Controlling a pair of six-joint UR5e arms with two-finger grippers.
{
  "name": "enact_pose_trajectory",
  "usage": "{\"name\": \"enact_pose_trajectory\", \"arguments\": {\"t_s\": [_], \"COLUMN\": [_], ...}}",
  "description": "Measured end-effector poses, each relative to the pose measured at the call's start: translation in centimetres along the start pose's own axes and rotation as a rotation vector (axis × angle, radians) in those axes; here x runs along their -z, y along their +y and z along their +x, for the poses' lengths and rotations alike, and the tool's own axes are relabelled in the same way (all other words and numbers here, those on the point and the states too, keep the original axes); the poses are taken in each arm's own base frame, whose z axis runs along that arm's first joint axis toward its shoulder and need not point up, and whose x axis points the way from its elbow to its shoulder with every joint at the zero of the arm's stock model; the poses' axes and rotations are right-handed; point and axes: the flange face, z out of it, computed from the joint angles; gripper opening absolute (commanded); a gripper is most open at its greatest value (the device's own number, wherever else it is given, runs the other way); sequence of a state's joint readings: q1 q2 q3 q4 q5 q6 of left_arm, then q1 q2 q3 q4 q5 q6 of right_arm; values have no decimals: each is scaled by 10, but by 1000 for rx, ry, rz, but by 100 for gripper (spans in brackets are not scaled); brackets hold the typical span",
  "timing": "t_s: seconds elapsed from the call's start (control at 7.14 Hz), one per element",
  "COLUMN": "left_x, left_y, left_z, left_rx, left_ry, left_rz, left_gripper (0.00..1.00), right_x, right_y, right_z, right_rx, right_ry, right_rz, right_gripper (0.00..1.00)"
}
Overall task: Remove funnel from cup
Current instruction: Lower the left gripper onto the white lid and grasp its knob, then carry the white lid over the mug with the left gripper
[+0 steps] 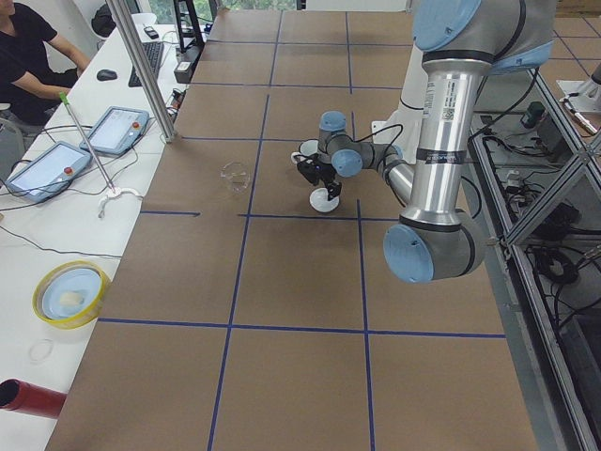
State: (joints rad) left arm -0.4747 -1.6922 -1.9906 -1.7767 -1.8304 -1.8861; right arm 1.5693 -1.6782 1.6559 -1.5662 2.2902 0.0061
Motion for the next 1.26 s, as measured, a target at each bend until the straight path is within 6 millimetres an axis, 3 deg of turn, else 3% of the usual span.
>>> {"name": "enact_pose_trajectory", "arguments": {"t_s": [0.14,0.28,0.7,0.84,1.26], "left_x": [-1,-1,10,24,107], "left_y": [2,3,4,2,4], "left_z": [0,-1,0,3,18], "left_rx": [-2,-2,-2,1,32], "left_ry": [-3,-3,14,34,71], "left_rz": [-3,-4,-9,-9,11], "left_gripper": [17,0,0,0,0], "right_x": [0,0,0,0,0], "right_y": [0,0,0,0,0], "right_z": [0,0,0,0,0], "right_rx": [0,0,0,0,0], "right_ry": [0,0,0,0,0], "right_rz": [0,0,0,0,0], "right_gripper": [100,100,100,100,100]}}
